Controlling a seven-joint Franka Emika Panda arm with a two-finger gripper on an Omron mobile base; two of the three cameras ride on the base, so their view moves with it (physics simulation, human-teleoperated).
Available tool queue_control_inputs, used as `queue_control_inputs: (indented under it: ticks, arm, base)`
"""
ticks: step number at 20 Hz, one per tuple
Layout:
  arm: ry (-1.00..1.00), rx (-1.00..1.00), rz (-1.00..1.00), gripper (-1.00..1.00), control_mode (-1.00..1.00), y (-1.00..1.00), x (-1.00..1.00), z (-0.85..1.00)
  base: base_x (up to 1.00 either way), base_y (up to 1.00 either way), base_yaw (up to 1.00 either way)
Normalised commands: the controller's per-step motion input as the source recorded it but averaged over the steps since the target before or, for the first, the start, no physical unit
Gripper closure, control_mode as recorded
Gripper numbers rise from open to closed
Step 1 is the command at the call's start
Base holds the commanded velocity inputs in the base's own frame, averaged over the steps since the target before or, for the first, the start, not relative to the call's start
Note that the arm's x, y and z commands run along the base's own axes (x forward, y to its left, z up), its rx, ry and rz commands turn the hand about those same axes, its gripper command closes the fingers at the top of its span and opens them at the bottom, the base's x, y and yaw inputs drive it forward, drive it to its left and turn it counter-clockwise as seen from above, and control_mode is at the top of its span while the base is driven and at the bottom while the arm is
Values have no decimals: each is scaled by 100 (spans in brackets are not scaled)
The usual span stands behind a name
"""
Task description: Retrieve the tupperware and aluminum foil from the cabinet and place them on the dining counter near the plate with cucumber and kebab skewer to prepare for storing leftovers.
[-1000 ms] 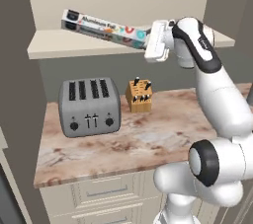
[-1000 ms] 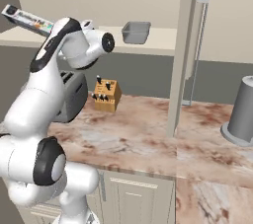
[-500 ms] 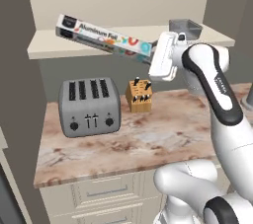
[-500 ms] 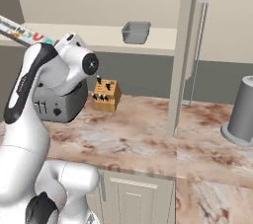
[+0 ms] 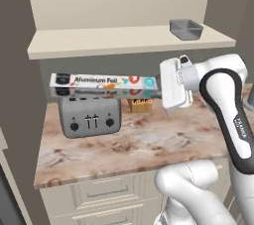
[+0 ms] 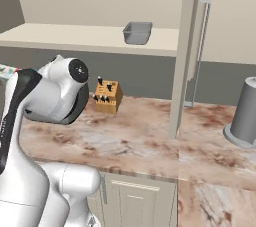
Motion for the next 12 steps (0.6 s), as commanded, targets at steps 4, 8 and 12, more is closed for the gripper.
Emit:
queue_control_inputs:
  ticks: [4, 8, 12]
  arm:
    - [49, -29, 3, 100, -100, -4, -65, -48]
    - [36, -16, -13, 100, -100, -15, -14, -17]
    - [20, -11, -21, 100, -100, -22, 1, -1]
  base:
    - [0, 0, 0]
    - [0, 0, 0]
    - [0, 0, 0]
